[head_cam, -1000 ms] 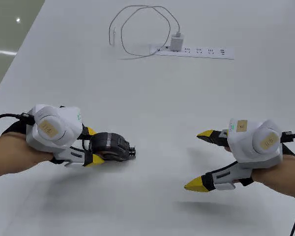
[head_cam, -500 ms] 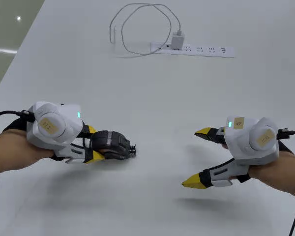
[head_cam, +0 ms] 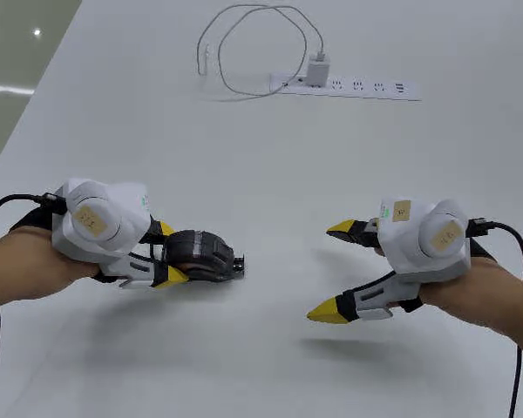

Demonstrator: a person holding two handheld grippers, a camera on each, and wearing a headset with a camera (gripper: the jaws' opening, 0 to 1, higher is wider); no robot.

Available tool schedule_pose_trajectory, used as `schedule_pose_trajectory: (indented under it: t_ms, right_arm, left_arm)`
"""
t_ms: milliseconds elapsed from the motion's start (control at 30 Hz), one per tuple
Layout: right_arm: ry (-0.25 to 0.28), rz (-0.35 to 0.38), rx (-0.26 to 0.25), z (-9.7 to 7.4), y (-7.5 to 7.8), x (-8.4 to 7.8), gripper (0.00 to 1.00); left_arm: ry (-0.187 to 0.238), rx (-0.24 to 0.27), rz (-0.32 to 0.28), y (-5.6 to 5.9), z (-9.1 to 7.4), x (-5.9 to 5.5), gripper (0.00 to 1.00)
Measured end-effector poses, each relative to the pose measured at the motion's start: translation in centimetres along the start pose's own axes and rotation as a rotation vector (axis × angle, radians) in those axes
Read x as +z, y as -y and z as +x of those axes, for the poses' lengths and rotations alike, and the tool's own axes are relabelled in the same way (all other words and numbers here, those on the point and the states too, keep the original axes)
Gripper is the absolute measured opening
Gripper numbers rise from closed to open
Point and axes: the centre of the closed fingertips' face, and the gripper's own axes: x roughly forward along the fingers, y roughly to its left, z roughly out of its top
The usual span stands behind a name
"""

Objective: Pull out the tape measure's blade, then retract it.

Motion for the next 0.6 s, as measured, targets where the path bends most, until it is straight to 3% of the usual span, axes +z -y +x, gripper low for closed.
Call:
schedule_pose_trajectory:
  t_ms: [600]
  right_arm:
    - [0.025,-0.063,0.04,3.7,0.0,1.5,0.62]
  left_arm:
    - [-0.011,0.002,-0.001,-0.1,0.0,-0.2,0.26]
